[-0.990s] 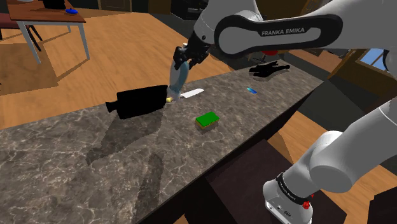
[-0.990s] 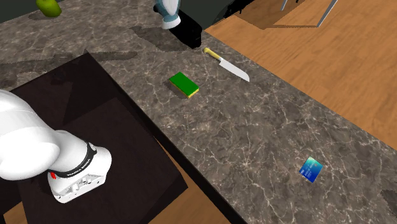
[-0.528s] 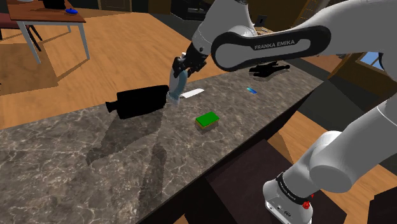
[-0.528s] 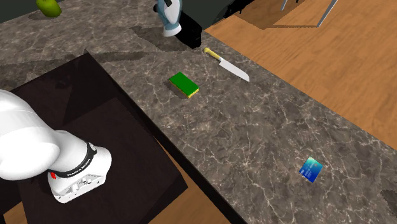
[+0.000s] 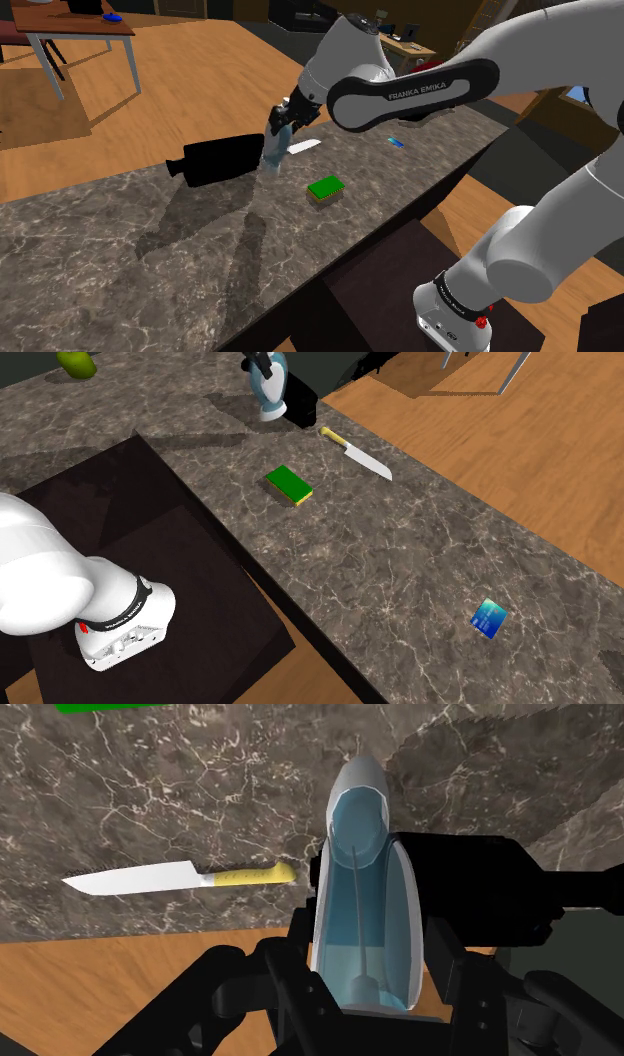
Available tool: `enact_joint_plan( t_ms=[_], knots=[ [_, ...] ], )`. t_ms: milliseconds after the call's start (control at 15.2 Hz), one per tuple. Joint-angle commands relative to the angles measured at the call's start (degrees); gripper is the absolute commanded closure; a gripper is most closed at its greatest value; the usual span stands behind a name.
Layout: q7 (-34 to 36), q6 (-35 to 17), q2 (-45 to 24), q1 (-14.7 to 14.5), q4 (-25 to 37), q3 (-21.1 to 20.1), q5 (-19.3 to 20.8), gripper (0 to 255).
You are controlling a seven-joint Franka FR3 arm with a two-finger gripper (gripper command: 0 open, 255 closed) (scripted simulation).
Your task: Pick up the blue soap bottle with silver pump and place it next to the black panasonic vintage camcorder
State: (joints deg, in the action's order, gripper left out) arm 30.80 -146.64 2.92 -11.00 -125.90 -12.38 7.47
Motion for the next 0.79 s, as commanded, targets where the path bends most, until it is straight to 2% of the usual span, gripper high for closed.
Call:
enact_joint_plan(
  t_ms=[0,726],
  knots=[
    [0.33,-1.6,-0.81,0.12,-0.75,0.05,0.52,255],
    [4.09,-9.65,-5.62,0.29,-4.29,0.3,4.92,255]
  ],
)
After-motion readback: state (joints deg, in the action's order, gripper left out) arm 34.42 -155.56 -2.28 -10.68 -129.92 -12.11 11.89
